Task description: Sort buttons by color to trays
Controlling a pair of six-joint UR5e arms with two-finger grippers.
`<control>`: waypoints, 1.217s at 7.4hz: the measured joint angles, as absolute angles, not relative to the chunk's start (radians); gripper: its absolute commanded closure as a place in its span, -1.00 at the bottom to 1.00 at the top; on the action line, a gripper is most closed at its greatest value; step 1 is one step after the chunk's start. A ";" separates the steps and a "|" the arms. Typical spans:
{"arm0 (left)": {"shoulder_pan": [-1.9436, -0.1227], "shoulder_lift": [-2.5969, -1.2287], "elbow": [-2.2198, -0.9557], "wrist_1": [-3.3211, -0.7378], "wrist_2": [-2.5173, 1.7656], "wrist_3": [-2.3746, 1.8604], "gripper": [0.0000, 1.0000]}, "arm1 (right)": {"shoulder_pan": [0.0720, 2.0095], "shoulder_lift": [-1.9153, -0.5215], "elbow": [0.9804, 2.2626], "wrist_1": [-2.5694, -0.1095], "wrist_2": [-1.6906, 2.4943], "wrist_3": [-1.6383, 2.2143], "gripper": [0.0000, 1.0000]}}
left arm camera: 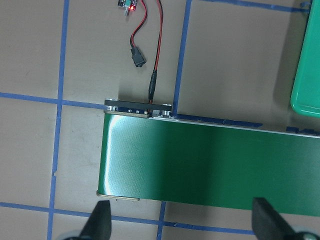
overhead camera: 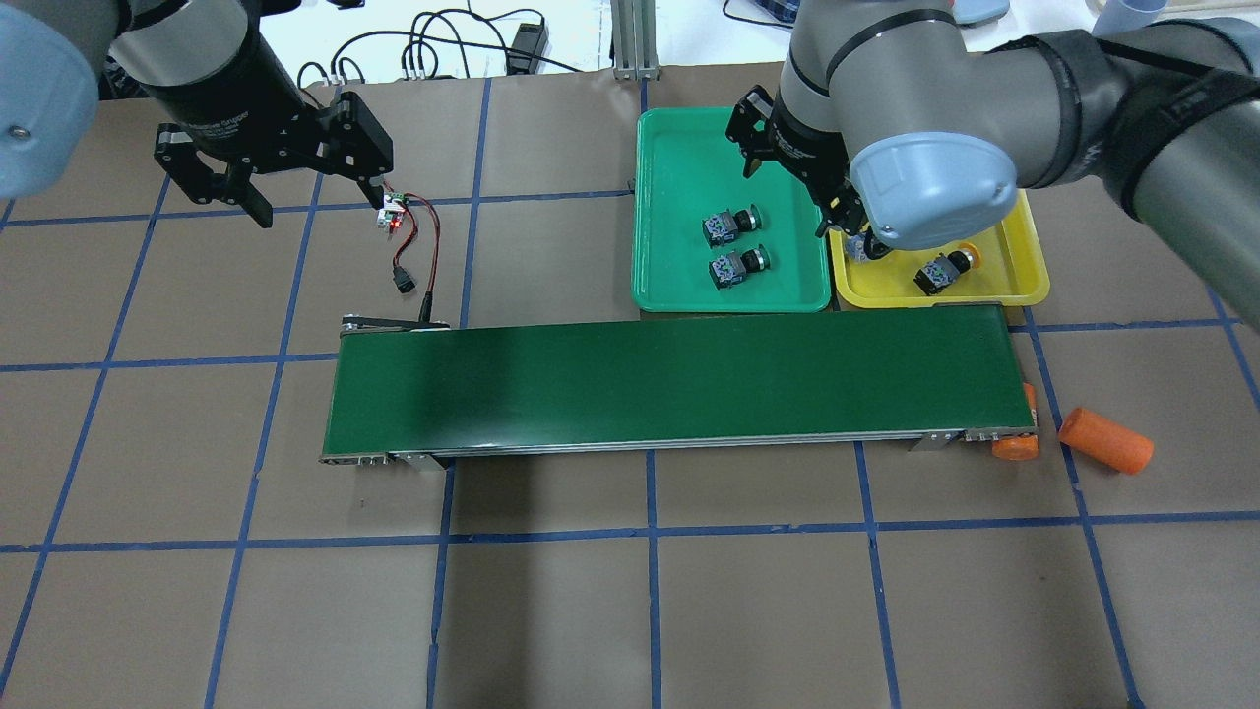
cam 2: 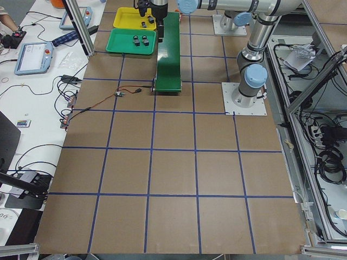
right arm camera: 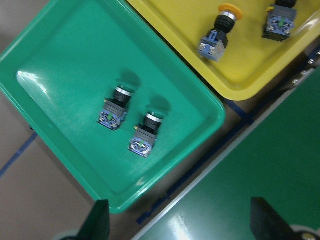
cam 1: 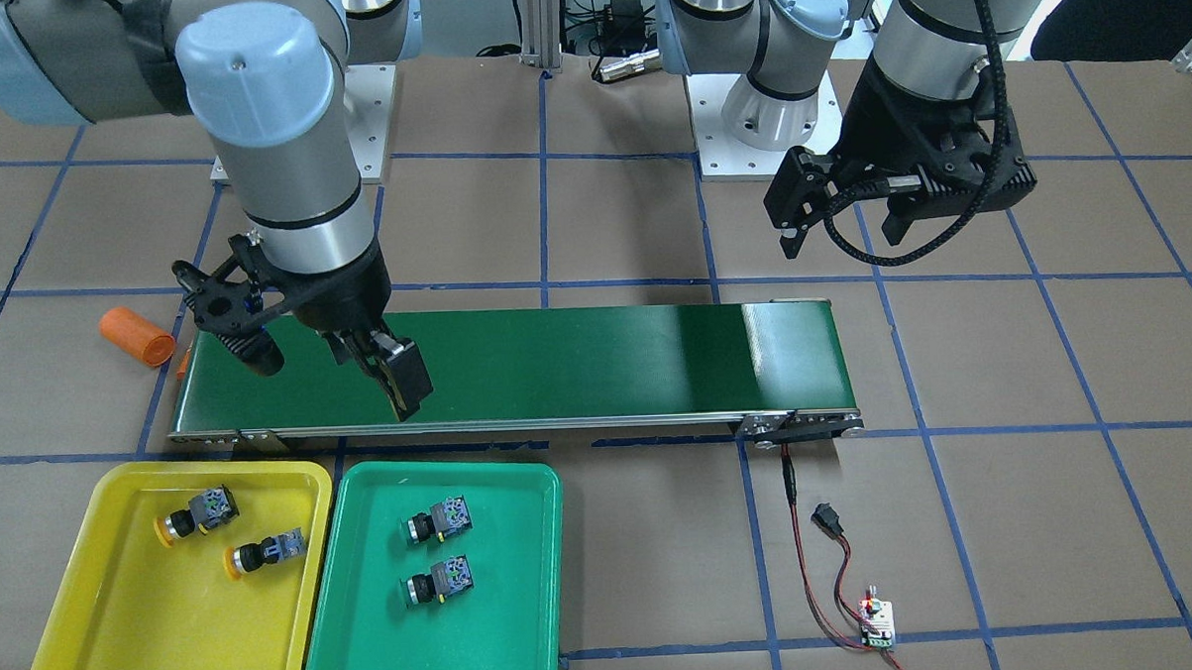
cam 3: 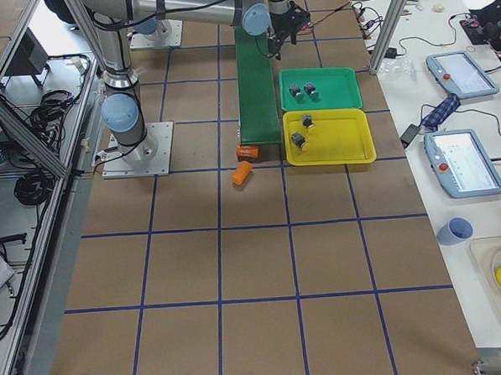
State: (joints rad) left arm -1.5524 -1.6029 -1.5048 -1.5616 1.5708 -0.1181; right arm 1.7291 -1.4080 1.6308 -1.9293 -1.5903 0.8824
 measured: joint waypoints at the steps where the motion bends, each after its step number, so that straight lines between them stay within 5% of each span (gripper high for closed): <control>1: -1.552 -1.603 -1.505 -1.562 1.571 -0.118 -1.00 | 1.721 -1.462 1.638 -1.827 -1.612 0.755 -1.00; 5: -1.552 -1.601 -1.505 -1.562 1.572 -0.118 -1.00 | 1.678 -1.655 1.650 -1.558 -1.631 0.240 -1.00; 9: -1.552 -1.598 -1.505 -1.562 1.572 -0.118 -1.00 | 1.536 -1.694 1.689 -1.502 -1.555 0.031 -1.00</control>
